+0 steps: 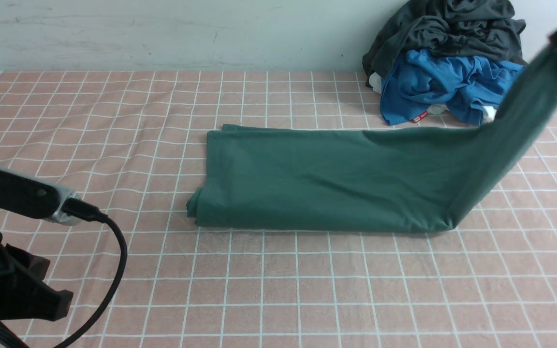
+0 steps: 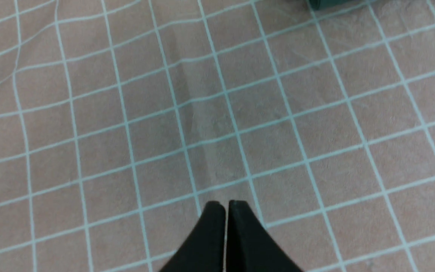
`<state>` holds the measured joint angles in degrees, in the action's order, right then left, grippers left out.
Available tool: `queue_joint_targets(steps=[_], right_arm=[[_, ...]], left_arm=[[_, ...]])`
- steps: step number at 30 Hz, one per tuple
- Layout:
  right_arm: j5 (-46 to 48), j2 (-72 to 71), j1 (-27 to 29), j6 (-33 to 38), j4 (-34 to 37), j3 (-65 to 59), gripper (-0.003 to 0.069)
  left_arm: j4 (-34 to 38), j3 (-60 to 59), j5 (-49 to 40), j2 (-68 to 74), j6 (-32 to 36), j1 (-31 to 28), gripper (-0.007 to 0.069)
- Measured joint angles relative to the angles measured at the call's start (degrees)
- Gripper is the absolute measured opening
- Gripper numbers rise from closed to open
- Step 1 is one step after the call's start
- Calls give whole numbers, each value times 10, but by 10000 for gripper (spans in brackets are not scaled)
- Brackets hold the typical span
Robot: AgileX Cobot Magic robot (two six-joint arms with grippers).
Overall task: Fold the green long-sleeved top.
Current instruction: Use the right arm to drag the right edge of the fabric to the left and folds it over the left edge
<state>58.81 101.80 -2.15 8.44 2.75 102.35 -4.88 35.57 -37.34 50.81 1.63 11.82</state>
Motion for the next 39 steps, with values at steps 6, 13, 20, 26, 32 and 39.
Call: queue_joint_targets(steps=[6,13,20,26,32,39], right_arm=[[-70,58,-184,-4,61,16,28],[-154,203,-307,-11,85,65,101],[-114,298,-342,-15,92,195,318],[-91,302,-342,-52,44,222,325],[-47,352,-351,-100,57,225,147],[-58,375,-416,-54,90,225,-8]], left_arm=[[27,-1,16,1,-2,0,-3],[37,-1,16,1,-2,0,-3],[38,-1,15,1,-2,0,-3],[49,-1,15,1,-2,0,-3],[73,-1,23,1,-2,0,-3],[74,-2,27,1,9,0,-3]])
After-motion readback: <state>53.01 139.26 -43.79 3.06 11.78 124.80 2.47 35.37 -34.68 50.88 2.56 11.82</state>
